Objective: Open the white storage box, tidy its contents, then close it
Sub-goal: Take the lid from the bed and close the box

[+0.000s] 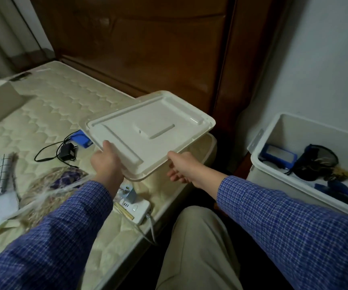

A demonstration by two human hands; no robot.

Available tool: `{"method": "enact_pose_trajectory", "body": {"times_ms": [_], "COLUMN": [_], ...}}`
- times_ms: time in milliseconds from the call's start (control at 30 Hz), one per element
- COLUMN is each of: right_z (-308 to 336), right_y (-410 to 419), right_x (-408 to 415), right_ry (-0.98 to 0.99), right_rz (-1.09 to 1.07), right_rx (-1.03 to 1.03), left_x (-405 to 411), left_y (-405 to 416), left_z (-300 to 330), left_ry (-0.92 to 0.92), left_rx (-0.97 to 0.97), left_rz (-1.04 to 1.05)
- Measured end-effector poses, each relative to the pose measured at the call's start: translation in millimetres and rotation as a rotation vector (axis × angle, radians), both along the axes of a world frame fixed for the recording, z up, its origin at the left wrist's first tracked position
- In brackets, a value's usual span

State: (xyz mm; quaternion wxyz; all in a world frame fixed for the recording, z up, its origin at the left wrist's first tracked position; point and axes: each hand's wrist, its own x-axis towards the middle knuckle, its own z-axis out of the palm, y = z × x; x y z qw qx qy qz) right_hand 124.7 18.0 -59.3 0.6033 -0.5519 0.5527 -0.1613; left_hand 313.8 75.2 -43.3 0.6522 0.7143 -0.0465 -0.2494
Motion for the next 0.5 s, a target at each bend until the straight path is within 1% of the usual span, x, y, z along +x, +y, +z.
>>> {"method": "enact_pose_trajectory", "body": {"times_ms": [67,133,300,500], "right_z": [16,34,82,132], "right_y": [-4,-14,-35,-22], "right_x": [-22,-50,-141,-261], "right_ry": [-0.01,-0.072,-0.31,-0.396], "right_rz": [-0.063,-0.198,-0.505,-0.627], "right_rx": [-0.053,-0.093,-0.038,-0.142], "left_x": [4,6,-4,-59], "left_y": [11,21,29,-15], "left_z": [25,46,77,88], "left_ry": [-0.081,-0.121,-0.143,-0.134], "left_rx": [-0.031,-0.075,-0.208,-0.273], "left_rz": [-0.053,-0.13,-0.334,-0.539]}}
